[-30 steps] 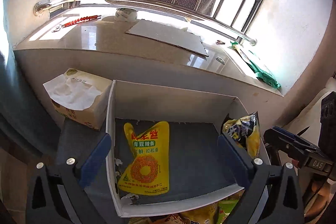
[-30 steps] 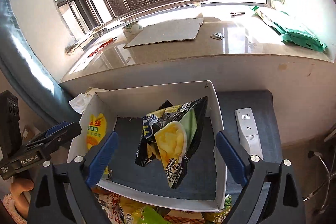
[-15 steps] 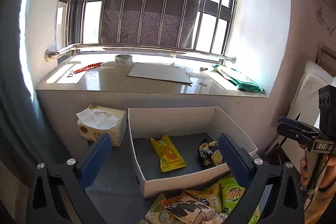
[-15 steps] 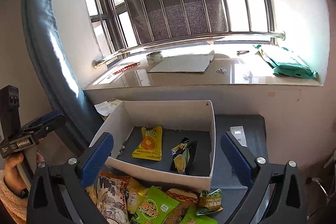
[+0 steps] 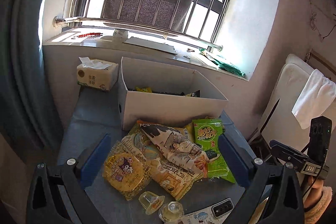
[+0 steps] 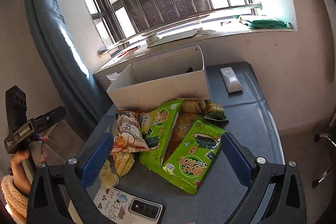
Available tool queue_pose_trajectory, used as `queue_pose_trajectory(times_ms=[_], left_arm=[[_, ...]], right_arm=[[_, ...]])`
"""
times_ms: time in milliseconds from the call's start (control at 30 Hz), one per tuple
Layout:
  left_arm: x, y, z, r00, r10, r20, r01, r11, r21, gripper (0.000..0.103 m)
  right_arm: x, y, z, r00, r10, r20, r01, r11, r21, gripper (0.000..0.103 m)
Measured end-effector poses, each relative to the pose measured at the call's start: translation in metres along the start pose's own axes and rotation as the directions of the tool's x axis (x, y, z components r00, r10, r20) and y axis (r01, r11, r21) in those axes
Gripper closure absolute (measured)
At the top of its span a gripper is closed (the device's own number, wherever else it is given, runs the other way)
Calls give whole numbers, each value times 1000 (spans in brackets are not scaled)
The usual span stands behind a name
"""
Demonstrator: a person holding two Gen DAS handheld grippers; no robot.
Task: Organize snacks
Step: 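Grasp the long green snack stick with the right gripper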
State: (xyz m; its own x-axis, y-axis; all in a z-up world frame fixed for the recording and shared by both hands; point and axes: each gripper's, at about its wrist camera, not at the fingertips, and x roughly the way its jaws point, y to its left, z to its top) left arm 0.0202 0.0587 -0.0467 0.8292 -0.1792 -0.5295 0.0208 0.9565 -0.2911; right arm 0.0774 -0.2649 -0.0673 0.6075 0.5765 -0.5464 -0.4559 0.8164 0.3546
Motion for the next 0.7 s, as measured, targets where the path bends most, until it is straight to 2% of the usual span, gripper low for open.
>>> queue_pose_trajectory(times_ms=[100, 200, 367, 533, 700], left_arm=[[-1, -7, -25, 999, 21, -30, -20, 999, 35, 0], [-2, -14, -39, 998, 25, -50, -22, 998, 60, 0], [-6, -14, -44, 998, 22, -52, -19, 998, 64, 0], [-11, -4, -42, 998, 33, -44, -32, 999, 40, 0], [-14, 11, -45, 997, 55, -48, -54, 998, 7, 0]], right_arm=[[0, 2, -23, 998, -46, -44, 46, 999, -4, 0], [4, 4, -32, 997, -30, -68, 29, 1000, -7, 0], [21, 8, -24, 996, -5, -87, 6, 1000, 8, 0], [58, 9, -7, 992, 3, -128, -4, 1000, -3, 0], [103, 6, 10, 977, 15, -213, -15, 1000, 3, 0]])
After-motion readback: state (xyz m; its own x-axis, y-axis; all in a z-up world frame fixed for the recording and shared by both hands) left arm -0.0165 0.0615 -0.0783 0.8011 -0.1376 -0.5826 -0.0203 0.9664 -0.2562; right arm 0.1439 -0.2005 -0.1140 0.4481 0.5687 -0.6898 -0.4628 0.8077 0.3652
